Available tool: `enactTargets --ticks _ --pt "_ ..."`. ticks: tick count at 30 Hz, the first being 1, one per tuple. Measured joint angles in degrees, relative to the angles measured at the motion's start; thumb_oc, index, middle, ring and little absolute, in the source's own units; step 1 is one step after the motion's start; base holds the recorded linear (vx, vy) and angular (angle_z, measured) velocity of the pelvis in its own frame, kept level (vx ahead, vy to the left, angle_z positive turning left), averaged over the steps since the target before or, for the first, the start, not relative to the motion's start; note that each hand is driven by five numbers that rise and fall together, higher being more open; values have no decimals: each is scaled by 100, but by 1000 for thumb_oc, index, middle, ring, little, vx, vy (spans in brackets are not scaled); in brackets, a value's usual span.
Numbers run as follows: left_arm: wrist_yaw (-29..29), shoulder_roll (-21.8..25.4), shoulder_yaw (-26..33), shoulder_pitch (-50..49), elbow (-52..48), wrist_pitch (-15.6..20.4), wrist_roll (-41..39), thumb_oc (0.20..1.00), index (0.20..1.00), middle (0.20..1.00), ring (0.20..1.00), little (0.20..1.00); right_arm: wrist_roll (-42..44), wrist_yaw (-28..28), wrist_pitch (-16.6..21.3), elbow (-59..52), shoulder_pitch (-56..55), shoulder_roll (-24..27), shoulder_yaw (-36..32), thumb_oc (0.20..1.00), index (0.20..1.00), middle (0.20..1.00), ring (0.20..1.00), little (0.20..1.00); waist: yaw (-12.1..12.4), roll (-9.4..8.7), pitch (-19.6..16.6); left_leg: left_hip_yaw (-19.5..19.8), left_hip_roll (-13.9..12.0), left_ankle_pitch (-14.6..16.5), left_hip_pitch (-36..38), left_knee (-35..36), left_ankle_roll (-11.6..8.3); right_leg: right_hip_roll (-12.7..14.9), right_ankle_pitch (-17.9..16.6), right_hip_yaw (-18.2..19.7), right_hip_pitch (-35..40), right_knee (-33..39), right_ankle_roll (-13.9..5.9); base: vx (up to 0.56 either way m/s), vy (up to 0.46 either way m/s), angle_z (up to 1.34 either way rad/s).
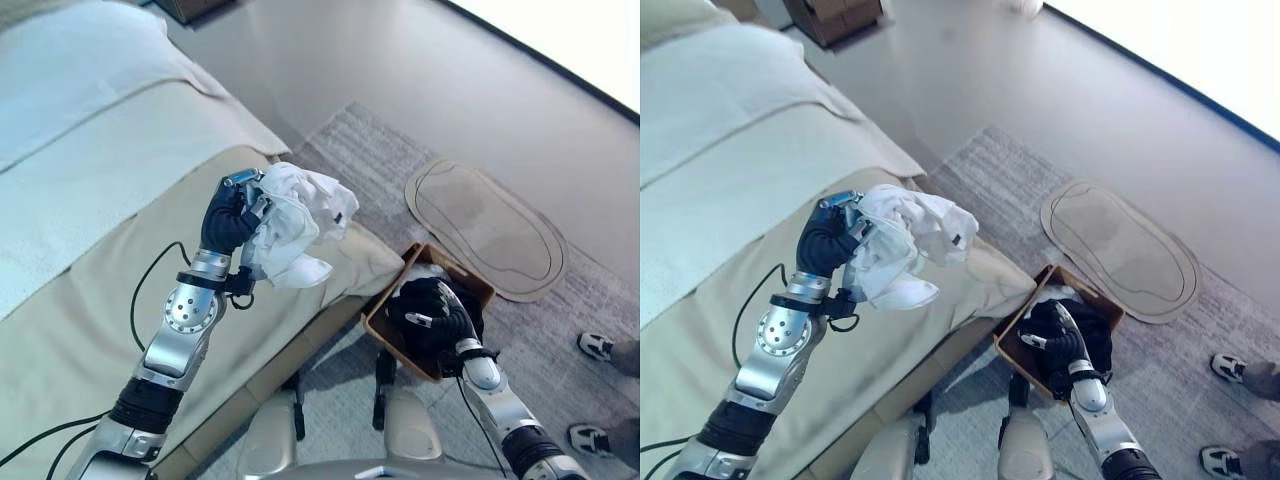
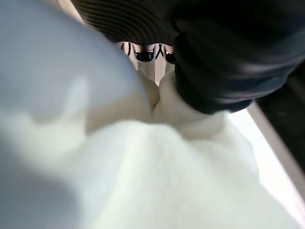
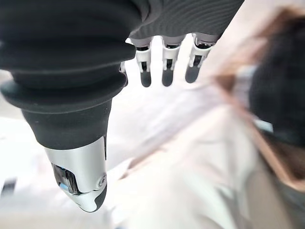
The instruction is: Pick up clothes into the bucket
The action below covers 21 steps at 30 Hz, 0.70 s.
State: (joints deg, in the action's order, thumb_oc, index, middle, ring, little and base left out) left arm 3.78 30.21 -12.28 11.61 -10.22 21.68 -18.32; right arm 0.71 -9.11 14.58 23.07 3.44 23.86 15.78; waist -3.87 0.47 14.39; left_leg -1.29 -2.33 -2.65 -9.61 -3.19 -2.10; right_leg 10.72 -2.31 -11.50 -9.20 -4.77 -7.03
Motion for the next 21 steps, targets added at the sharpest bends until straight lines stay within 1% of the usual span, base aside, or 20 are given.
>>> enactTargets --ticks 1,2,3,6,7,8,9,11,13,16,20,21 --pt "-110 -1 -14 -2 -172 2 -102 200 200 200 200 200 -226 33 24 -319 73 114 114 1000 1000 1000 1000 1000 8 23 -66 4 -18 -10 127 74 0 -28 -9 -9 137 83 1 72 -32 5" --pt "-146 -1 -23 0 -224 0 -129 200 200 200 200 200 -265 60 23 -366 127 119 156 1000 1000 1000 1000 1000 13 28 -99 11 -24 -11 163 88 -1 -49 -12 -18 184 110 4 97 -39 4" --pt "-229 -2 -108 20 -331 0 -240 200 200 200 200 200 -352 126 28 -471 288 125 314 1000 1000 1000 1000 1000 13 46 -252 18 -43 -11 219 115 -2 -73 -6 -31 236 121 11 77 -29 3" --pt "-318 -60 -347 139 -406 -31 -334 200 200 200 200 200 -448 231 11 -505 658 135 668 1000 1000 1000 1000 1000 15 86 -350 50 -46 -31 391 186 -21 -84 0 -77 434 207 22 87 -28 6" --pt "-373 -99 -487 212 -410 -78 -333 200 200 200 200 200 -576 301 15 -722 763 112 871 1000 1000 1000 1000 1000 15 99 -409 54 -53 -24 543 239 -28 -97 2 -89 601 280 22 68 -17 3" --pt "-385 -128 -512 213 -426 -106 -338 200 200 200 200 200 -628 320 27 -810 790 40 925 1000 1000 1000 1000 1000 22 110 -454 55 -56 -18 613 281 -34 -99 3 -95 668 314 22 67 -17 3" --pt "-383 -251 -526 213 -430 -128 -388 200 200 200 200 200 -680 328 27 -867 879 -91 1059 1000 1000 1000 1000 1000 21 130 -527 62 -59 -18 730 361 -36 -111 2 -115 777 379 22 49 -23 3" --pt "-379 -412 -576 222 -438 -136 -391 200 200 200 200 200 -760 354 26 -918 917 -253 1223 1000 1000 1000 1000 1000 19 175 -700 64 -65 -19 731 385 -36 -127 1 -126 785 404 22 61 -30 3" --pt "-374 -461 -606 222 -438 -140 -398 200 200 200 200 200 -821 356 26 -988 920 -245 1296 1000 1000 1000 1000 1000 30 190 -720 72 -63 -23 766 392 -41 -131 0 -137 836 423 21 18 -7 3" --pt "-365 -591 -806 212 -438 -243 -512 200 200 200 200 200 -842 358 12 -1379 873 -334 1443 1000 1000 1000 1000 1000 23 213 -760 80 -76 -23 833 422 -40 -150 0 -157 926 477 21 12 -4 1" --pt "-359 -735 -1024 198 -438 -329 -587 200 200 200 200 200 -832 354 12 -1561 869 -397 1513 1000 1000 1000 1000 1000 15 230 -800 63 -76 -30 910 456 -34 -152 0 -149 976 487 21 0 0 0" --pt "-367 -757 -1142 197 -439 -375 -754 200 200 200 200 200 -812 352 11 -1575 869 -432 1574 1000 1000 1000 1000 1000 10 243 -834 59 -77 -29 915 461 -34 -152 1 -148 985 499 21 0 0 0"
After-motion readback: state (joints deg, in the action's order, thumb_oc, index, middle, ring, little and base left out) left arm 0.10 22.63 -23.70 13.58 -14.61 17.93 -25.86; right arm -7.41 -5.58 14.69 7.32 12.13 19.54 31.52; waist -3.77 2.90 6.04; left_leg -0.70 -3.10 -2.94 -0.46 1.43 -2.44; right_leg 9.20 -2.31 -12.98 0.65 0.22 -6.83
